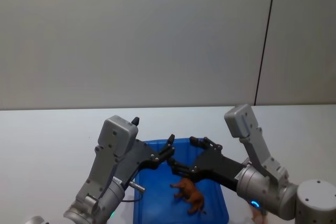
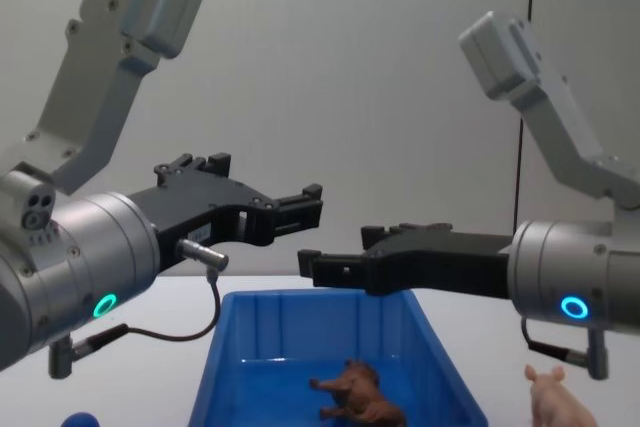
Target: Pick up the two dolls from the table and place them into the box.
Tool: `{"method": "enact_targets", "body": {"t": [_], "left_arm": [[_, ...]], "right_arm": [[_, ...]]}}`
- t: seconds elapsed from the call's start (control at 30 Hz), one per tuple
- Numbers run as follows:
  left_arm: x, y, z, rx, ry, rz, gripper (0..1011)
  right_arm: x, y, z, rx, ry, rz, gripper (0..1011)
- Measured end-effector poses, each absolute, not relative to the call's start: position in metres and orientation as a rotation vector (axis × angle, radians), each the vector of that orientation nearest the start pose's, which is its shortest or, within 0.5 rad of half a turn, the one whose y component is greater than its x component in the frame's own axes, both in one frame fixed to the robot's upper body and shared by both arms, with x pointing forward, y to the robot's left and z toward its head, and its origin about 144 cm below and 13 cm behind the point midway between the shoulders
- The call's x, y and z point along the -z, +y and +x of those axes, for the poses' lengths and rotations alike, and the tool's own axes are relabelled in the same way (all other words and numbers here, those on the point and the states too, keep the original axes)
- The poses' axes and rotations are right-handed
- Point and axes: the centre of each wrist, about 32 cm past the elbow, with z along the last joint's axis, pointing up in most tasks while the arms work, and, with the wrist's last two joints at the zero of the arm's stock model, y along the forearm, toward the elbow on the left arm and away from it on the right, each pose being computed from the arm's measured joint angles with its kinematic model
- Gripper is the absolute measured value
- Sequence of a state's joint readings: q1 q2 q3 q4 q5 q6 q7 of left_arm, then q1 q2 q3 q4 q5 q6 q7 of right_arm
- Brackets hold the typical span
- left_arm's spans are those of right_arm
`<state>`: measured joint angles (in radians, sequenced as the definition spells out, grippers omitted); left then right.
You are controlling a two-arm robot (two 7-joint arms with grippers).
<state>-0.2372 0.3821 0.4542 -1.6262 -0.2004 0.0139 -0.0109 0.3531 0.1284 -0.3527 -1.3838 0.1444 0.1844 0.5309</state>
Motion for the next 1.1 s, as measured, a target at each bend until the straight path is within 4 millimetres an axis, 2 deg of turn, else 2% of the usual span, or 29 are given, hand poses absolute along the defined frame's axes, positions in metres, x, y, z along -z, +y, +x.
{"method": "enact_targets", "body": {"t": [0.03,0.2,0.6,0.77,1.1], "left_arm": [[-1.204,0.198,0.492,-1.124,-0.268,0.061,1001],[-1.204,0.198,0.492,-1.124,-0.268,0.061,1001],[-1.204,0.198,0.492,-1.124,-0.268,0.061,1001],[-1.204,0.198,0.492,-1.124,-0.268,0.061,1001],[-1.204,0.198,0.492,-1.124,-0.268,0.061,1001]], "right_arm": [[-1.197,-0.163,0.542,0.732,0.005,-0.123,873],[-1.198,-0.171,0.543,0.755,-0.009,-0.125,1001],[-1.197,-0.200,0.534,0.844,-0.012,-0.122,1001],[-1.191,-0.215,0.521,0.893,0.017,-0.129,1001],[-1.179,-0.230,0.501,0.948,0.068,-0.153,1001]]}}
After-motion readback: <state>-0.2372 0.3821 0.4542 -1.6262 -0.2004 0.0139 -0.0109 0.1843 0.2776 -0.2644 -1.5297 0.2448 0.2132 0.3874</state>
